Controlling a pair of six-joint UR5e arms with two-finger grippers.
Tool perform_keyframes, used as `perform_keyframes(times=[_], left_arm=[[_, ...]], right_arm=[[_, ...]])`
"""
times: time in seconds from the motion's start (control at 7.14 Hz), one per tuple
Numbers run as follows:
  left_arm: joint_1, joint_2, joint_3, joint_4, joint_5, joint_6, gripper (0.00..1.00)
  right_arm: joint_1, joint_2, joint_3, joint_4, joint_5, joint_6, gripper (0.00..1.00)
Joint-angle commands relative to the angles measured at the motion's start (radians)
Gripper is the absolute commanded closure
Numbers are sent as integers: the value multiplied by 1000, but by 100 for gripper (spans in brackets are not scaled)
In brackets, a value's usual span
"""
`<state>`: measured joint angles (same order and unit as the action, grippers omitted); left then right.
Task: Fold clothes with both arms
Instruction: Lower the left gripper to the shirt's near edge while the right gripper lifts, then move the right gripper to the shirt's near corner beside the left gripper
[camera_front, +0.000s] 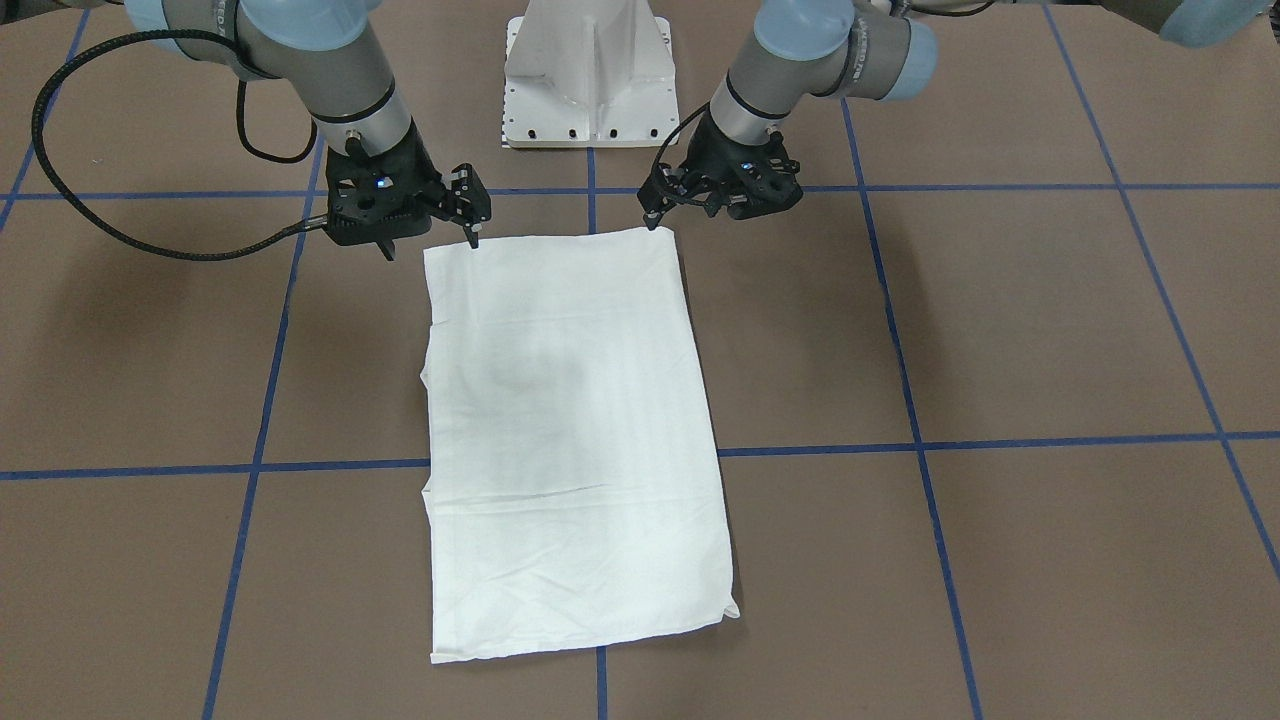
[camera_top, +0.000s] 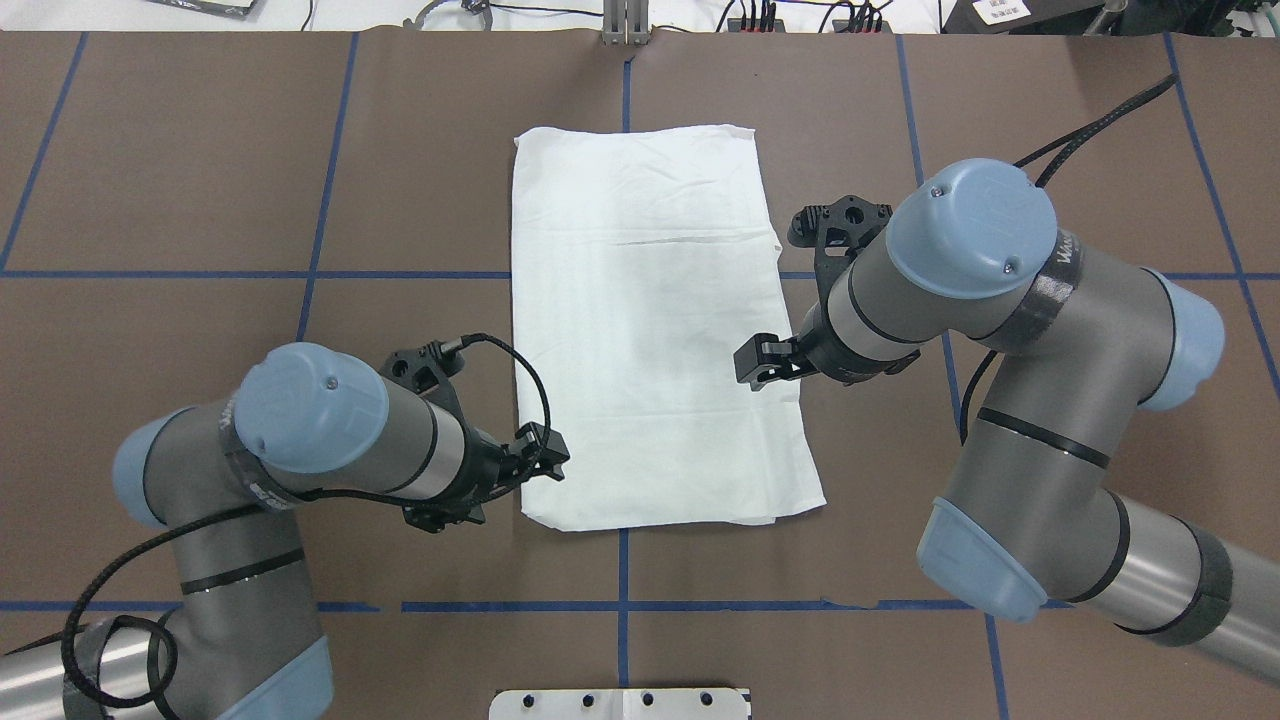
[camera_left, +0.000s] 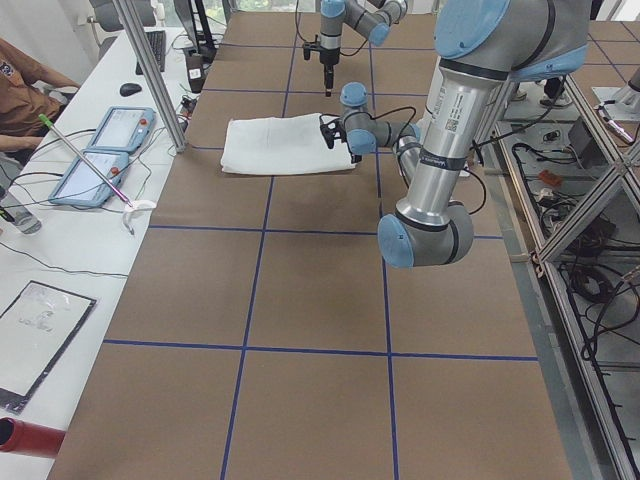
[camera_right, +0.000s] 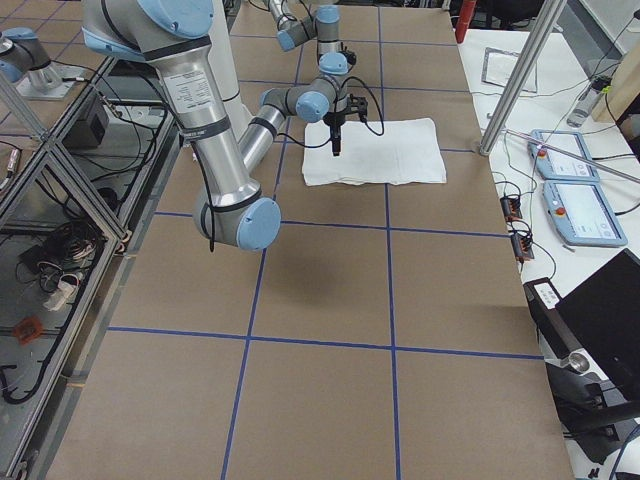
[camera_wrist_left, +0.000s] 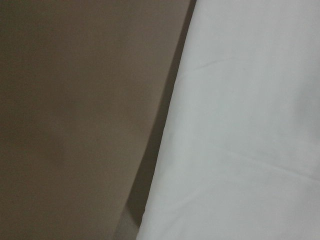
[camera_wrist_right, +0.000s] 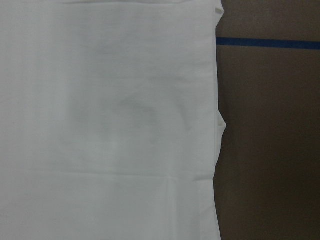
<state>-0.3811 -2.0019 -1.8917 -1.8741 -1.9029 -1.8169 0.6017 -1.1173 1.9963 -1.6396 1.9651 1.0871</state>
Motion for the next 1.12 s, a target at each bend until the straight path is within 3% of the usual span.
perform_keyframes(times=[0.0,0.28,0.98], left_arm=[[57,-32,28,19,47,-56,2],[57,-34,60,16,106,-53,6],[57,-37,88,9,111,-55,18]], right_arm=[[0,1,1,35,1,2,0],[0,2,2,37,-8,2,0],[0,2,2,37,-11,4,0]])
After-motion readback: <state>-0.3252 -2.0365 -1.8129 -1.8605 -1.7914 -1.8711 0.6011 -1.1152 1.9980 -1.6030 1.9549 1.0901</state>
